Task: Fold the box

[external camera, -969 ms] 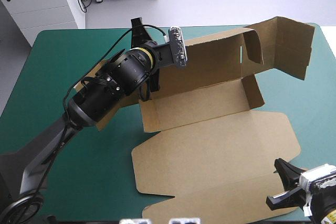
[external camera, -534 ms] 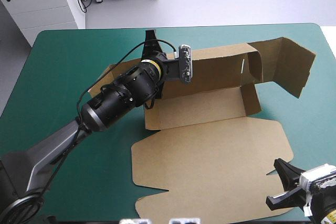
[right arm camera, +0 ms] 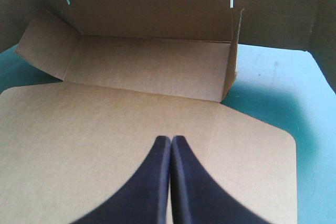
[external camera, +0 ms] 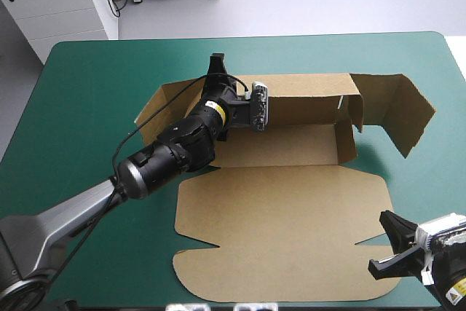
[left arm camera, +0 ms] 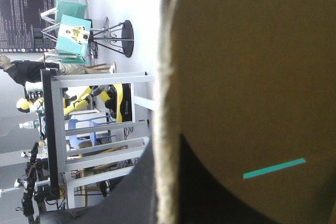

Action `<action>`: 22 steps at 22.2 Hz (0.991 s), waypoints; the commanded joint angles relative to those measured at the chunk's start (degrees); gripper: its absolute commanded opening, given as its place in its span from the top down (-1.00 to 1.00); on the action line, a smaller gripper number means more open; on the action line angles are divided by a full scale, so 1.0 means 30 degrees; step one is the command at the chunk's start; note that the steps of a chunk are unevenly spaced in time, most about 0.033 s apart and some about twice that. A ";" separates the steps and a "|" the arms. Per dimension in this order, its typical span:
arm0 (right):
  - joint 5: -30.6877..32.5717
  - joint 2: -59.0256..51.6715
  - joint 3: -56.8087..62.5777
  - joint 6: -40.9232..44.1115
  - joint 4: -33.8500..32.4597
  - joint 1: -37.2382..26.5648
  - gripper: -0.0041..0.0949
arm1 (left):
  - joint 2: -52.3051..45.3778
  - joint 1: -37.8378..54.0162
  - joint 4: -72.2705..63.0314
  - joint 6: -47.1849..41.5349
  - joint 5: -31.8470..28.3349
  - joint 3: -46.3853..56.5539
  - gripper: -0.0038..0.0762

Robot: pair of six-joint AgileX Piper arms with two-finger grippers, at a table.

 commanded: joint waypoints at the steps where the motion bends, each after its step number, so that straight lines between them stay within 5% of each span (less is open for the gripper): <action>1: -0.1772 0.1734 -0.1953 -0.0095 -0.0231 0.0002 0.96 | -0.2309 -0.0104 0.2699 -0.2066 -0.1359 0.1196 0.92; 14: -0.1626 1.0628 -1.0099 -0.0235 -0.0745 0.0002 0.95 | -0.3257 -0.0059 0.8769 -0.8754 -0.0715 0.4821 0.92; 22: 0.0353 1.6096 -1.5511 0.0629 -0.2520 0.0002 0.95 | -0.3022 -0.0059 0.8987 -0.8754 -0.0129 0.5818 0.92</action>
